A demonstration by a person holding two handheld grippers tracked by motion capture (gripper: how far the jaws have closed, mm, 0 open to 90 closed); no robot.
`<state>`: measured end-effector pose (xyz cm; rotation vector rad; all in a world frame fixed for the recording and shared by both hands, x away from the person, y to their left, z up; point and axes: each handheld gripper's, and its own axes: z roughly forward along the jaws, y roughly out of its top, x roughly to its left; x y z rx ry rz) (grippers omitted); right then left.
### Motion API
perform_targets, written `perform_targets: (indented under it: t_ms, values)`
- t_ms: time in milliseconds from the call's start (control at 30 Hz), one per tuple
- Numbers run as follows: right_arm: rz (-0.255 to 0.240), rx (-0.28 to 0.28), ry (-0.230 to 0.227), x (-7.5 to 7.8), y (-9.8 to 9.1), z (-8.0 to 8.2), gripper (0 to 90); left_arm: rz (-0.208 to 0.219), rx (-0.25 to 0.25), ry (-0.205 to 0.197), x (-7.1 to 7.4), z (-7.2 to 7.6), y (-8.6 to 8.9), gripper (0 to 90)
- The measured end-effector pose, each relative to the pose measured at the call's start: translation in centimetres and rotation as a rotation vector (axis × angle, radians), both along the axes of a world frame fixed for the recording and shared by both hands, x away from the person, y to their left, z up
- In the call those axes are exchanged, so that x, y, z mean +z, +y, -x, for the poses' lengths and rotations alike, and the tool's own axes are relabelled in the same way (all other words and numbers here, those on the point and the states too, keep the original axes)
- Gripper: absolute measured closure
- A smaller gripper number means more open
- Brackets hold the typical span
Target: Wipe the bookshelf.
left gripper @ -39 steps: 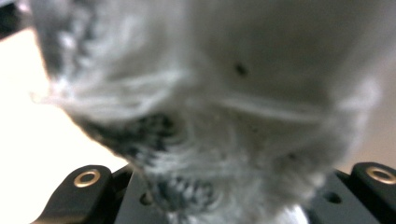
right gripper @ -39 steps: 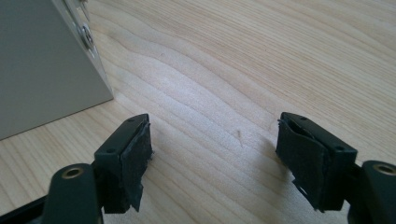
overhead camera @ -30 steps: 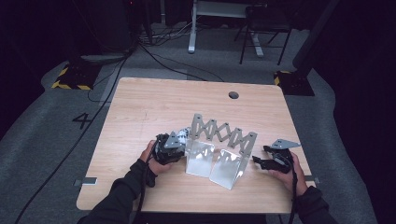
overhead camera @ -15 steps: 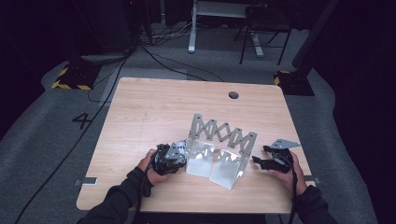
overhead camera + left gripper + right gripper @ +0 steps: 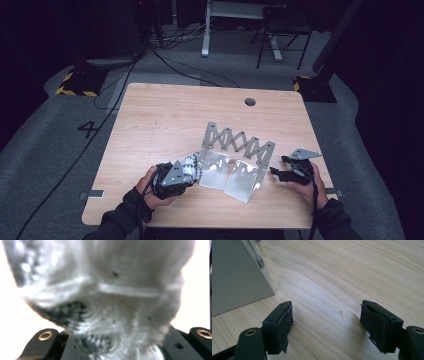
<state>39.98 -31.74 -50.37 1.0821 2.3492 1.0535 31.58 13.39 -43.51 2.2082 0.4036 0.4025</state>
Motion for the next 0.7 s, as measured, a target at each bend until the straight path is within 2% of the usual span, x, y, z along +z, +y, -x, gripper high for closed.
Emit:
perform_targets:
  t_ms: [33,133,233,367,633,700]
  values:
    - [0.0,0.0,0.0,0.0,0.0,0.0,26.9,0.013,-0.008,-0.014,0.4,0.0,0.1,73.5]
    - [0.0,0.005,-0.001,0.0,0.0,0.0,26.8,-0.007,-0.037,-0.068,1.6,-0.1,0.2,73.6]
    - [0.001,0.006,-0.001,0.0,0.1,0.0,26.8,-0.006,-0.04,-0.089,2.3,-0.5,0.5,73.7]
    - [0.001,0.006,-0.001,0.0,0.1,0.0,26.8,0.019,-0.034,-0.111,3.3,-0.7,1.2,73.6]
    - [0.001,0.006,-0.001,0.0,0.1,0.0,26.7,0.055,0.034,-0.156,4.1,-1.1,1.6,72.6]
    - [0.001,0.006,-0.001,0.0,0.1,0.0,26.7,0.078,0.054,-0.166,4.3,-1.3,1.6,72.6]
